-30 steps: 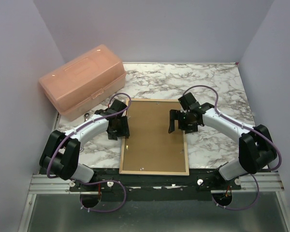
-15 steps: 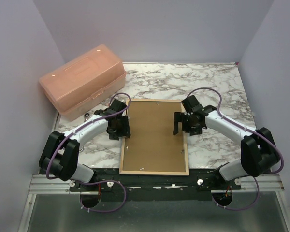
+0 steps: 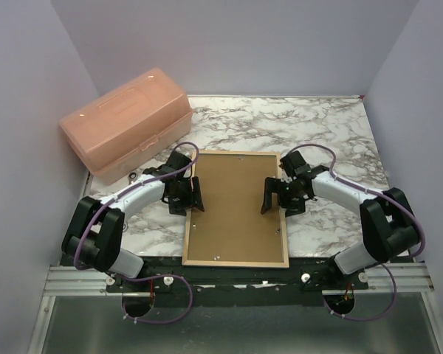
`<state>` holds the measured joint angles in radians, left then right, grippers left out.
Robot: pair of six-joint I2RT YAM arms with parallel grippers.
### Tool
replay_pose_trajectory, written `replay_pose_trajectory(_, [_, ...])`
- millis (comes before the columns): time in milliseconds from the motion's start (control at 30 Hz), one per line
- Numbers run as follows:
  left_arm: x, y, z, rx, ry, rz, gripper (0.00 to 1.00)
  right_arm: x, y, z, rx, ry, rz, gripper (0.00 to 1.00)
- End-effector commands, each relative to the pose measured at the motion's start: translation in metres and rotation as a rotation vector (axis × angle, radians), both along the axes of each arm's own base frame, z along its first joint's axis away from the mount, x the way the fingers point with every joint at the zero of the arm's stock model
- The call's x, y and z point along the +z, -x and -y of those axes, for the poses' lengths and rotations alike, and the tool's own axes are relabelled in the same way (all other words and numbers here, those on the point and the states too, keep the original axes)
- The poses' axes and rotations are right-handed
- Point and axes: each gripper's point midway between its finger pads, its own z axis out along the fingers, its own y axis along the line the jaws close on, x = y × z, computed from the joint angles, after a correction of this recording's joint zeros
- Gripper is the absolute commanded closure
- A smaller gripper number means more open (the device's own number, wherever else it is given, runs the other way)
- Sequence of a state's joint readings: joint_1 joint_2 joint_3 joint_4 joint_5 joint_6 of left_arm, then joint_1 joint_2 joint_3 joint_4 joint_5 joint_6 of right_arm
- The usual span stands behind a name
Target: Put the photo into the frame
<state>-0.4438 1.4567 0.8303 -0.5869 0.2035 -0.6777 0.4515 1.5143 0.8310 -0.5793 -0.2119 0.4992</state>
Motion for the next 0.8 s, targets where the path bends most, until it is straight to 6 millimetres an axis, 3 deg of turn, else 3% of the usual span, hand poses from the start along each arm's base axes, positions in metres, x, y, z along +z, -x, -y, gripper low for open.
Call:
replay_pose_trajectory(0, [-0.001, -0.001, 0.012, -0.035, 0.083, -0.013, 0.35, -0.003, -0.014, -0.018, 0.013, -0.068, -0.001, 0.0])
replay_pose_trajectory(133, [0.008, -0.011, 0.021, -0.049, 0.123, 0.011, 0.35, -0.001, -0.029, -0.026, 0.02, -0.077, 0.009, 0.0])
replay_pose_trajectory(300, [0.025, -0.041, 0.038, -0.075, 0.168, 0.045, 0.35, 0.005, -0.049, -0.036, 0.025, -0.091, 0.031, 0.0])
replay_pose_trajectory(533, [0.035, -0.074, 0.059, -0.063, 0.221, 0.058, 0.36, 0.009, -0.082, -0.032, -0.002, -0.069, 0.074, 0.0])
replay_pose_trajectory(667, [0.033, -0.077, 0.06, -0.046, 0.209, 0.057, 0.35, 0.007, -0.096, -0.022, -0.022, -0.029, 0.098, 0.0])
replay_pose_trajectory(767, [0.028, -0.072, 0.051, -0.019, 0.162, 0.06, 0.27, 0.007, -0.094, -0.015, -0.033, 0.001, 0.111, 0.0])
